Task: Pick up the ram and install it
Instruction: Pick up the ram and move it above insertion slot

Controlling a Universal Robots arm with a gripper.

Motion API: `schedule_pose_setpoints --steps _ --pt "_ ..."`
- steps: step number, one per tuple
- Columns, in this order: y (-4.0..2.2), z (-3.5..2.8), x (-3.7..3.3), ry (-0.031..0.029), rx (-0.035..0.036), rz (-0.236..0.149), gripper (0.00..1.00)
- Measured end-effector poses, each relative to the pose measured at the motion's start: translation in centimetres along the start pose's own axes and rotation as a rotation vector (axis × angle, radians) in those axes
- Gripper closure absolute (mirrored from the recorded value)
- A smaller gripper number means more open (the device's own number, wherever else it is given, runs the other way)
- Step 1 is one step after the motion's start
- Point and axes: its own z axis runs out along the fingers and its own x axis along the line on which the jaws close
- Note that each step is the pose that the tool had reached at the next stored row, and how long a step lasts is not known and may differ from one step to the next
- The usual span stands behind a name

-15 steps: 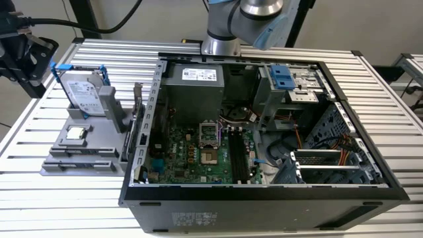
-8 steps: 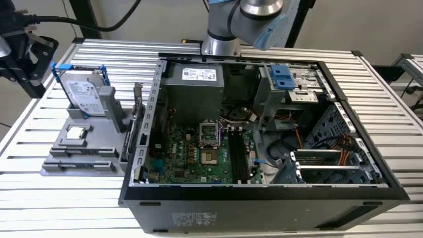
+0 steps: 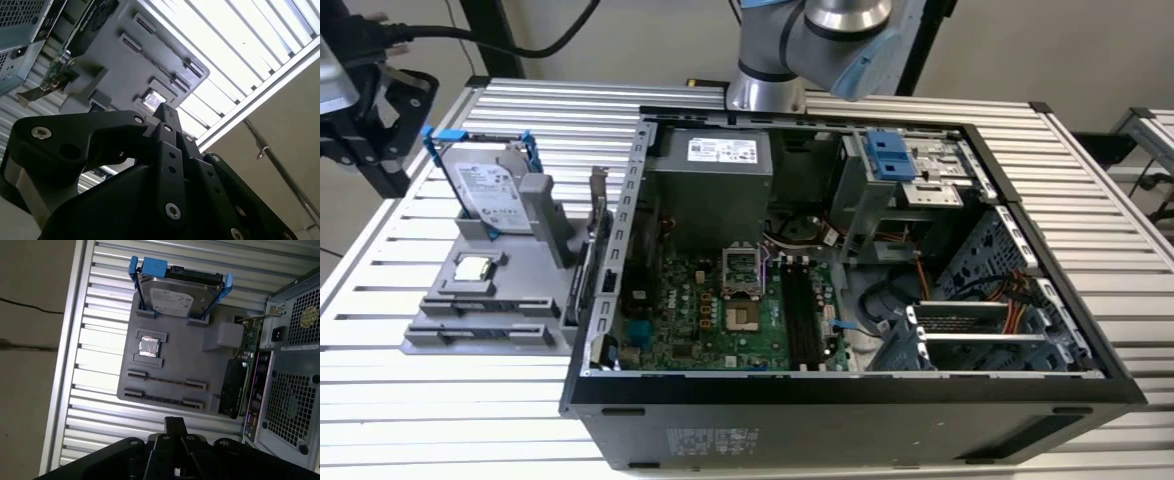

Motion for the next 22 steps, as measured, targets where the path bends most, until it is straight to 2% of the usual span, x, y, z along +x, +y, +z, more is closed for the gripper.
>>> schedule_pose_setpoints --steps 22 --pt "0.0 0.0 0.0 0.0141 -0.0008 -0.286 1.0"
